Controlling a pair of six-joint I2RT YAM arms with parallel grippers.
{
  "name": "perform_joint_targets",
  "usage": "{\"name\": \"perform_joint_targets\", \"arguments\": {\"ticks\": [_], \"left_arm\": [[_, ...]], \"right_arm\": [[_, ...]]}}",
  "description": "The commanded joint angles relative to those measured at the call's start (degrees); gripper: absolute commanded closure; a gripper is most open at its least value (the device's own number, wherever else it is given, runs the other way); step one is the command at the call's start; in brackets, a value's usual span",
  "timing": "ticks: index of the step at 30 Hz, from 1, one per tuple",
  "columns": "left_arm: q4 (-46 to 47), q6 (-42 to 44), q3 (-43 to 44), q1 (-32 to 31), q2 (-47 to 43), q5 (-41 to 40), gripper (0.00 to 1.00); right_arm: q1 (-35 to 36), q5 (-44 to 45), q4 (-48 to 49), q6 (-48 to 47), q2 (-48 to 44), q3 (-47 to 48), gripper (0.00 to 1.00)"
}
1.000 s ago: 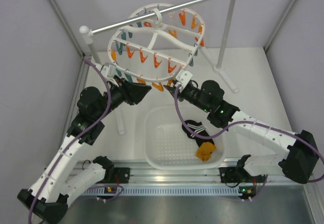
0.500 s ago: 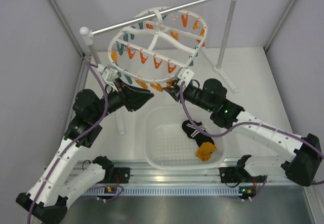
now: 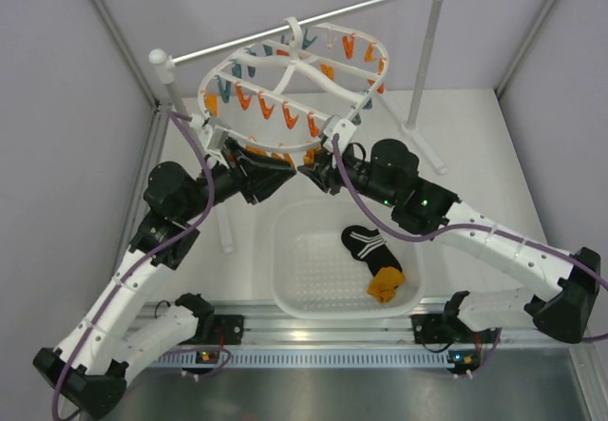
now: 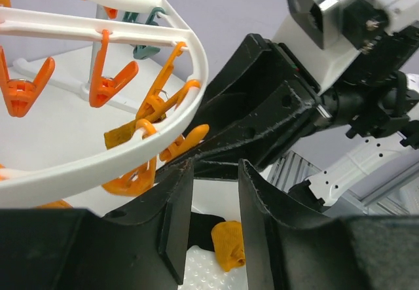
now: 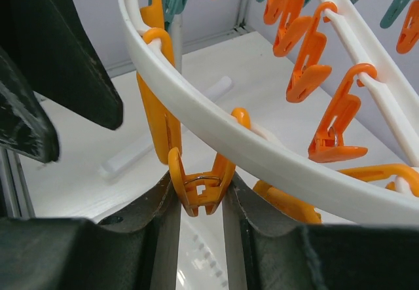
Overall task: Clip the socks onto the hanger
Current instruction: Open the clamp at the hanger.
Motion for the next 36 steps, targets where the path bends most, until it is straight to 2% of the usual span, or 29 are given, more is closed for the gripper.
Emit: {"name": "perform_joint_targets", "arguments": {"ticks": [1, 6, 22, 27, 29, 32, 36], "left_arm": [[2.3, 0.63, 2.12, -0.93, 1.75, -3.08, 0.62], [-0.51, 1.59, 2.91, -3.56, 2.89, -12.05, 0.6], [-2.53, 0.36, 3.26, -4.27, 5.18, -18.99, 0.57], [-3.77, 0.54, 4.23, -4.27, 5.8, -21.11, 0.72], [-3.77, 0.45, 4.23, -4.27, 5.88, -19.97, 0.76], [-3.77, 0.27, 4.23, -4.27, 5.88, -18.04, 0.83], [-3.86, 0.27, 4.41, -4.18, 6.15, -17.6, 0.96]], "right_arm": [[3.38, 8.58, -2.36, 0.64, 0.8, 3.35, 1.0], [6.72, 14.12, -1.22, -0.16, 1.41, 3.35, 1.0], [9.54, 15.62, -0.69, -0.42, 2.47, 4.58, 1.0], [9.63, 11.95, -0.43, -0.07, 0.81, 3.27, 1.0], [9.28, 10.79, 1.83, -0.16, -0.07, 2.13, 0.92], [8.05, 8.43, 2.3, 0.1, -1.74, 0.28, 0.87], [4.62, 2.71, 1.86, 1.68, -2.54, -0.78, 0.89]]}}
